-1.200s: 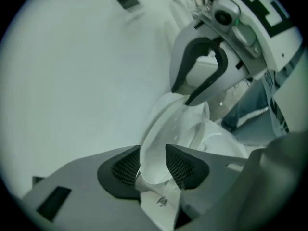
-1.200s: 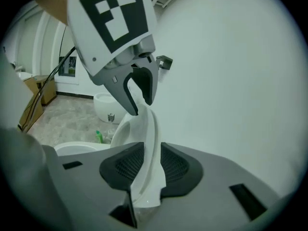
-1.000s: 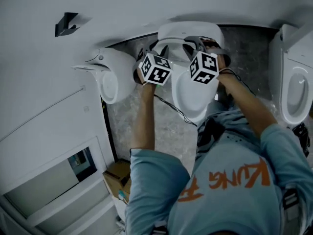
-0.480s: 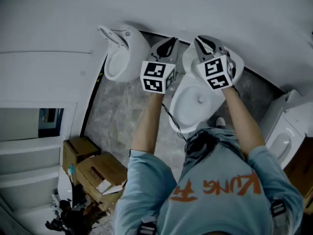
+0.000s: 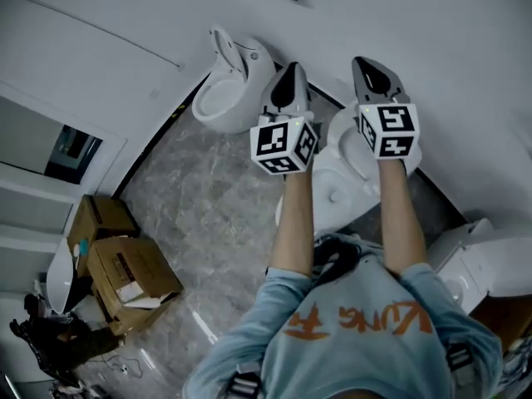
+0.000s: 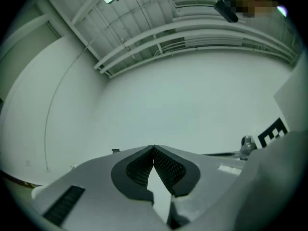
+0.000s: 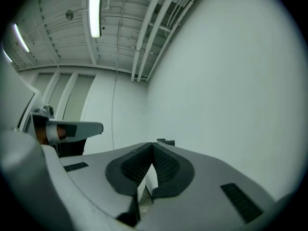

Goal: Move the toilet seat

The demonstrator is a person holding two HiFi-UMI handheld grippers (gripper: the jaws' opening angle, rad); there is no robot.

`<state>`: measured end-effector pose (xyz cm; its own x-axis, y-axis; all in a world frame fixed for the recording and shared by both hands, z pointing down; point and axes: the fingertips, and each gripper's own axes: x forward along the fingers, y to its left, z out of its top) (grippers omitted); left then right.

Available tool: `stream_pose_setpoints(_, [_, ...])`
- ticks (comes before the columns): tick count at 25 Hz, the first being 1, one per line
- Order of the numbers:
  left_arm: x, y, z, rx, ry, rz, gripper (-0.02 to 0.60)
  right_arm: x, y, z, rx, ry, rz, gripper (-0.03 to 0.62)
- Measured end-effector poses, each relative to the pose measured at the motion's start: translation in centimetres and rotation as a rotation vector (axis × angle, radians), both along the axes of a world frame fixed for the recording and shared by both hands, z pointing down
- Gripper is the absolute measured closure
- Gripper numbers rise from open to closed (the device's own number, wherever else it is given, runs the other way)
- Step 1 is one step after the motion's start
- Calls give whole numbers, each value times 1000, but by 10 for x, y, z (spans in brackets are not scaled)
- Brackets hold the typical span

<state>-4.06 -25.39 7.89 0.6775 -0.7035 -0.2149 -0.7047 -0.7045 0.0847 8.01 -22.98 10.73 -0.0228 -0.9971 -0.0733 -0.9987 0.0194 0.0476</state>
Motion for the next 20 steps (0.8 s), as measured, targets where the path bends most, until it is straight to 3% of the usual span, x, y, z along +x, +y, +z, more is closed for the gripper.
stream_pose_setpoints(3, [-7,0,20,-18,-86,-108,578,-6,1,2,-24,-28,-10,595])
stream_pose_setpoints(6, [-4,3,37,-23,-150,-123,578,-16,1,11,-52,7,-33,595])
stream_pose_setpoints(11, [1,3,54,-61,-178,-126,578,-17,5,24,-86,31,-39,595])
stream_pose_setpoints(20, [18,5,50,-55,-175,-92,578,-9,7,24,-90,44,-44,595])
